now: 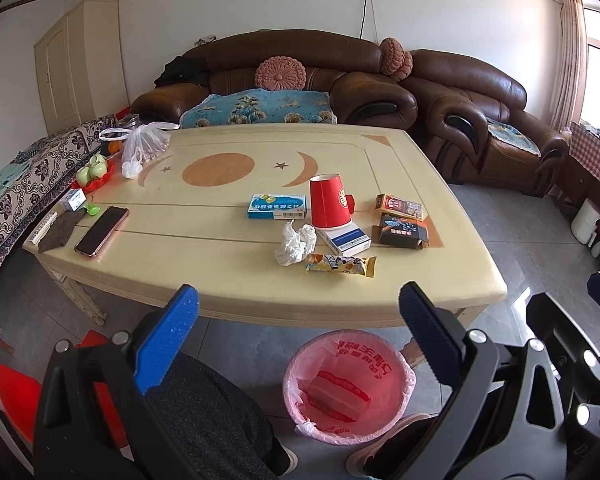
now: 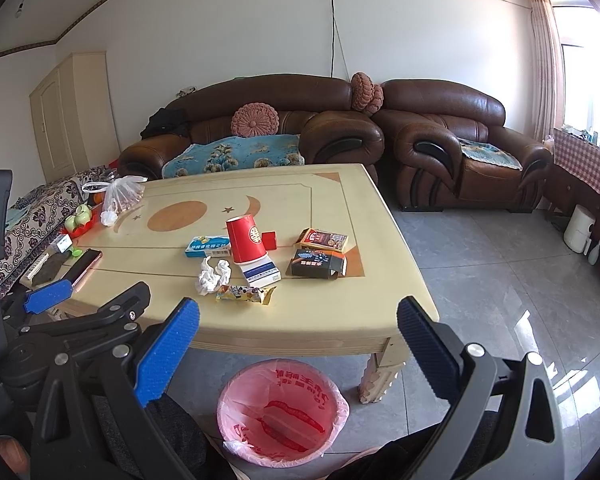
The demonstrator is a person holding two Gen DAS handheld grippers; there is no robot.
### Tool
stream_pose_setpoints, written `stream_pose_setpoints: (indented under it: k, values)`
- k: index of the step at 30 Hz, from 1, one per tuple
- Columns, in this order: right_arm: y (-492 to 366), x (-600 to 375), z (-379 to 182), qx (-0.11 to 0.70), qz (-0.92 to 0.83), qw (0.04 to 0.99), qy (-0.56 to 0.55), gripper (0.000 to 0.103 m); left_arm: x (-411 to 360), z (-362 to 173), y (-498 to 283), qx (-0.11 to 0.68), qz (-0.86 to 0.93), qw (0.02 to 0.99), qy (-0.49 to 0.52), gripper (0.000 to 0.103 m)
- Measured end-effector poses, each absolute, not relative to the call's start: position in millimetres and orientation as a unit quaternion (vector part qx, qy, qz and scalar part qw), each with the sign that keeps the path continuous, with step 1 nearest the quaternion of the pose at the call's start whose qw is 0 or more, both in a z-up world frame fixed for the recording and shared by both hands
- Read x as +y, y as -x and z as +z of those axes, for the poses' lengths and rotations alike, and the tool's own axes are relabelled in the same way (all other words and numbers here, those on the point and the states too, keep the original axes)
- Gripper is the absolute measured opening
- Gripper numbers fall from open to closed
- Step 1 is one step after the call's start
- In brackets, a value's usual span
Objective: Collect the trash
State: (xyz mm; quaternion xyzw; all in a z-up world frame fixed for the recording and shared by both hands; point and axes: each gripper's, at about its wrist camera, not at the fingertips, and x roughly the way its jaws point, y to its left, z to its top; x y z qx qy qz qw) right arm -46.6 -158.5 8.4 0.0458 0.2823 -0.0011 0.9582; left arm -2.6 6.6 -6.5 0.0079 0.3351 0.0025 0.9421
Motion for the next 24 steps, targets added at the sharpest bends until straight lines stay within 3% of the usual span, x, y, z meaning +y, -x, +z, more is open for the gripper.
stream_pose_setpoints:
  k: [24]
  values:
    - [15.0, -167.2, -0.9, 0.306, 0.024, 0.951, -0.051, 0.097, 9.2, -14.1, -30.1, 0.376, -0.034, 0.926, -0.016, 0.098]
